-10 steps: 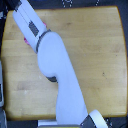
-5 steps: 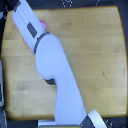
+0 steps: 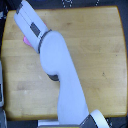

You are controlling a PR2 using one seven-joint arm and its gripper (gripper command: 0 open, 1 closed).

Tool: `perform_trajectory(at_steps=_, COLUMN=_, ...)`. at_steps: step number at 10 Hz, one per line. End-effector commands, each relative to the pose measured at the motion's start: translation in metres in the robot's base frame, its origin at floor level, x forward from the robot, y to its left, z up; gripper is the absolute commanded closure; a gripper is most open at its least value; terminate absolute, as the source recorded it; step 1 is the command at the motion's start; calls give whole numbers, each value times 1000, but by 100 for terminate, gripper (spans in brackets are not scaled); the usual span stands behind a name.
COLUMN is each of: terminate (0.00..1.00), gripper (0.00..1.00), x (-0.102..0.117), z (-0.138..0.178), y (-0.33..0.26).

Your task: Folding a cloth

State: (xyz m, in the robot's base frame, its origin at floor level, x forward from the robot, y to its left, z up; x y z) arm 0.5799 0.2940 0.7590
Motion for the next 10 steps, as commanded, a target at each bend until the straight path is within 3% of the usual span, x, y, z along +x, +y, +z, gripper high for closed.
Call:
perform_trajectory(at_steps=1, terminate=0, gripper=0, x=1, z=7, y=-16)
perform_trajectory(at_steps=3, terminate=0, gripper=0, x=10, z=17, y=-19)
perform_trajectory(at_steps=5, terminate=0, gripper=0, x=31, z=47, y=-24)
perform_trajectory(at_steps=8, terminate=0, gripper=0, x=71, z=120, y=-90)
perform_trajectory(at_steps=10, terminate=0, gripper=0, x=82, z=149, y=-122)
